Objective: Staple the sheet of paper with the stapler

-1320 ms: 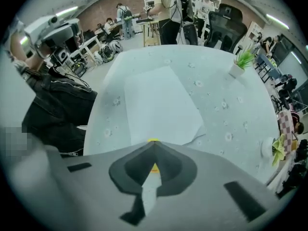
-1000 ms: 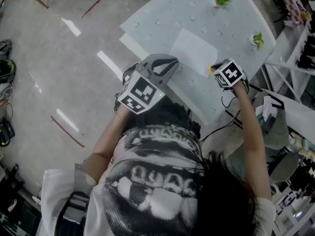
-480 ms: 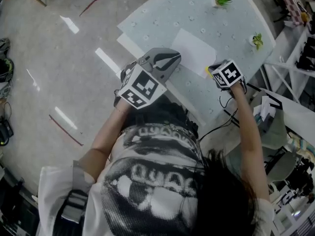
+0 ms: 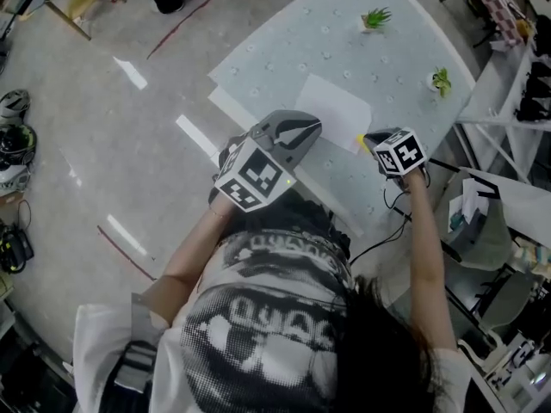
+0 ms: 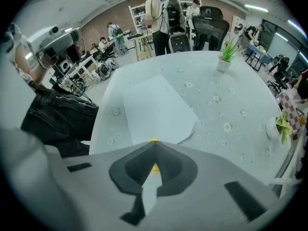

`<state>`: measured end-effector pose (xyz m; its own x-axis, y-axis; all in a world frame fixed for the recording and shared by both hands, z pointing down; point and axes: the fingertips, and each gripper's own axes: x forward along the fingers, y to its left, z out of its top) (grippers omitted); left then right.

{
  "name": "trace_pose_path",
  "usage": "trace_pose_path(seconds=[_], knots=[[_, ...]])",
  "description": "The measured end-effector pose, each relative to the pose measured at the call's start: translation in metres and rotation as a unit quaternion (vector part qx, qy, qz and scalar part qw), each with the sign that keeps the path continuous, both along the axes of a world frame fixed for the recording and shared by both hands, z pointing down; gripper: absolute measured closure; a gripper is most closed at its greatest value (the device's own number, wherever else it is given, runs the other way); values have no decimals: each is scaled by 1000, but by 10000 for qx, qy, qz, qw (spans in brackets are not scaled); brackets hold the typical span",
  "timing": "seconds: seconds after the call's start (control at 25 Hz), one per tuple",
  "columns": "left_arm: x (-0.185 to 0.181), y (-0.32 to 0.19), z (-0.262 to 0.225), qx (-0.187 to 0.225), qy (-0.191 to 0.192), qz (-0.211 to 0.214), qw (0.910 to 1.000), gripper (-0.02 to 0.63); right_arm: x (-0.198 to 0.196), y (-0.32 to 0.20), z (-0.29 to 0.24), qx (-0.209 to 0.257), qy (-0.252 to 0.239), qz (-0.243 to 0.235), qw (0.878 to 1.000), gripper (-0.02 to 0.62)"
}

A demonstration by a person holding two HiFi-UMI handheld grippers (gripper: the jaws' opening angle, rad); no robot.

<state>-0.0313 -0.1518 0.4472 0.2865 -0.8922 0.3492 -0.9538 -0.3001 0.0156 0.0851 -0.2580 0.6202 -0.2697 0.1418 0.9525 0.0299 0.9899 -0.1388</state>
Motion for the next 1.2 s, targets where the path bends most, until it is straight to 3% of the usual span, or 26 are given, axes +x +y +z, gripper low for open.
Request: trace_pose_path(seconds=[0.28, 0.72, 0.92, 1.2], knots=[[19, 8, 6, -182, -67, 29, 9998, 600, 4, 11, -13, 299, -1077, 890, 9897, 595], [22, 29, 11, -458, -179, -46, 9988, 600, -13, 54, -44, 126, -2586, 1894, 9471, 595], [33, 42, 11, -541, -166, 140, 9983, 600, -23, 74, -51, 32, -2947, 2245, 9288, 595], [27, 74, 11, -612, -199, 328, 9974, 600, -35, 110, -60, 68, -3117, 2392, 9196, 595]])
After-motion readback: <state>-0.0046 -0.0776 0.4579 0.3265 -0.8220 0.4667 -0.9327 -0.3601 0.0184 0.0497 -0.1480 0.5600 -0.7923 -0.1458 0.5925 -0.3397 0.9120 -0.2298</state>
